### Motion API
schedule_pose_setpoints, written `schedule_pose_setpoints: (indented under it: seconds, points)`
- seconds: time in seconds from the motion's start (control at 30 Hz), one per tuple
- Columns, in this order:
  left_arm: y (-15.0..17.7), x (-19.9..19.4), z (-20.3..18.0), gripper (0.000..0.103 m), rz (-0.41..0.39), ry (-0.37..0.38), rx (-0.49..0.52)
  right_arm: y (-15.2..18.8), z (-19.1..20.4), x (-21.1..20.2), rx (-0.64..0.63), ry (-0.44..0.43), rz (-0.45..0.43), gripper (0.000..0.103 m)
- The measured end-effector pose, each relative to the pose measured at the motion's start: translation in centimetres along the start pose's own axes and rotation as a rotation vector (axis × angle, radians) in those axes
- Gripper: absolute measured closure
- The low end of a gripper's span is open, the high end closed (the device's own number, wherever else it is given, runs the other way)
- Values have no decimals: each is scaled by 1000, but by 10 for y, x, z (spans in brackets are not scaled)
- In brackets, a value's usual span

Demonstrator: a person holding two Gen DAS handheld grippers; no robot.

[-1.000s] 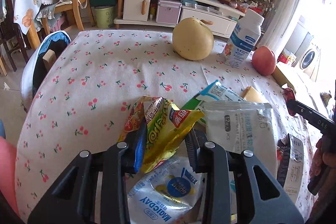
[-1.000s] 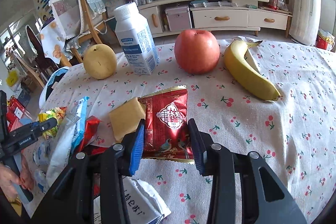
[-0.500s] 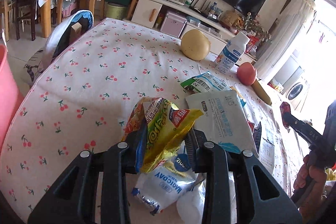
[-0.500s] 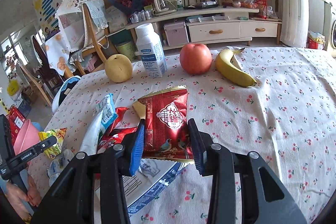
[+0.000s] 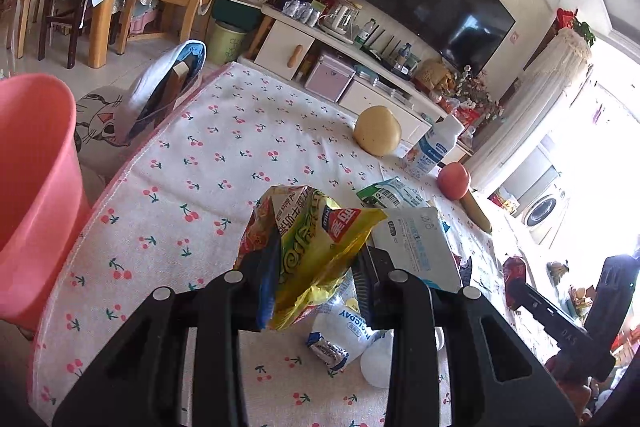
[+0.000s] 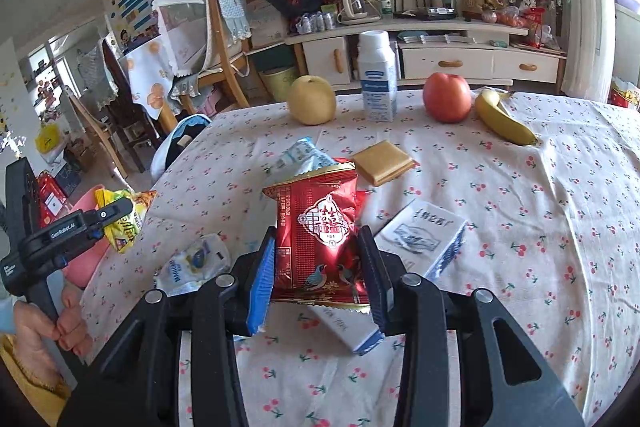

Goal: Collect trash
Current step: 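Carry both wrappers to the pink bucket and open both tools over it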

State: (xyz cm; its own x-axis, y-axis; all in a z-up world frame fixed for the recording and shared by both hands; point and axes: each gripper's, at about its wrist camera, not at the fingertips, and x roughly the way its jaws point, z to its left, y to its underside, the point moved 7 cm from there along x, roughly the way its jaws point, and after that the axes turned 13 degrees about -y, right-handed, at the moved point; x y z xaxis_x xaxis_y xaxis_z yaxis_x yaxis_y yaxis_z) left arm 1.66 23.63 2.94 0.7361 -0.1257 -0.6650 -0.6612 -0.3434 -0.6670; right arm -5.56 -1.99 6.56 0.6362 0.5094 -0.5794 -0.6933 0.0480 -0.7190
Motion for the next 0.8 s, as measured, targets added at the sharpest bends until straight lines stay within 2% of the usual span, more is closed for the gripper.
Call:
schedule_pose_setpoints:
  seconds: [0.33, 0.57, 0.8]
  points:
    - [-24, -24, 44, 69, -55, -13, -75, -10, 109, 54, -98, -149, 39, 62]
    - [-47, -44, 89, 69, -128, -84, -120, -32, 193, 95, -179, -265, 50, 62]
    - [-68, -63, 142, 69, -185, -142, -215, -41, 268, 134, -254, -350, 85, 62]
